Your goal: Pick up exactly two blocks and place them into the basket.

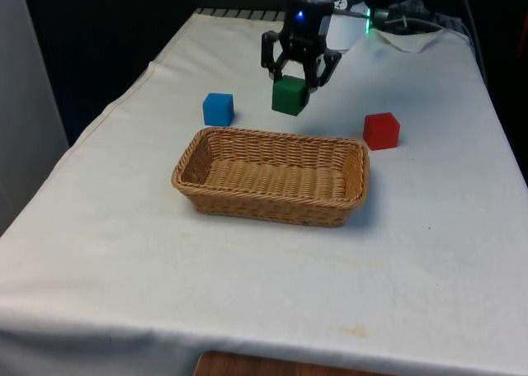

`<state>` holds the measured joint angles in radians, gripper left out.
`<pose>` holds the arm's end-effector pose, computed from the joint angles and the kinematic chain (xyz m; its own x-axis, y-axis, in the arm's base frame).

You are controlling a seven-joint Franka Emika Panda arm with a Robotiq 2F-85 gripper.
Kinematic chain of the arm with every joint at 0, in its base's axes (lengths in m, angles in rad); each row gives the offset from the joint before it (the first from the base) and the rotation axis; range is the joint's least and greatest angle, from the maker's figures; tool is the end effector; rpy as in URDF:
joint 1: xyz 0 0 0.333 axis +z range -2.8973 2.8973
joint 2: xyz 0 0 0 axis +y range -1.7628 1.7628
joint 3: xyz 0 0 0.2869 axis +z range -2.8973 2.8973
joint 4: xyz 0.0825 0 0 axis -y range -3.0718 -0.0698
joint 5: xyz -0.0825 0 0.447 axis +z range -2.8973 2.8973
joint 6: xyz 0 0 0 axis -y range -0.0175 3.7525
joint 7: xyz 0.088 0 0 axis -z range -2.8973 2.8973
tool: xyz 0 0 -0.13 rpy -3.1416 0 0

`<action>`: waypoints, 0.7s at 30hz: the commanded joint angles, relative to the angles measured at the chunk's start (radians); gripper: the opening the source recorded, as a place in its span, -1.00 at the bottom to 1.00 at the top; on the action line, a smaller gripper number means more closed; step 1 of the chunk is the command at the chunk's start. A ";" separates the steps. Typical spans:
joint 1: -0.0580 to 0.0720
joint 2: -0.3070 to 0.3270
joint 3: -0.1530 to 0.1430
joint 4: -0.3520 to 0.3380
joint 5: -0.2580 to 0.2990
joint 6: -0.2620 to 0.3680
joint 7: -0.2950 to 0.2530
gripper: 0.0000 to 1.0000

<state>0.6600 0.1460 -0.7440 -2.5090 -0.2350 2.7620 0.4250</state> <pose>0.5109 -0.0508 0.1476 0.9468 -0.2616 0.1876 -0.2905 -0.9454 0.1477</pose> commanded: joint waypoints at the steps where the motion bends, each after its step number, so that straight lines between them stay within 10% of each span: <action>1: -0.004 -0.014 0.001 0.011 0.007 -0.024 -0.015 -0.99; 21: -0.018 0.091 0.015 0.178 0.108 -0.090 -0.116 -0.99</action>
<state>0.6560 0.2350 -0.7490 -2.3460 -0.1590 2.6880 0.3360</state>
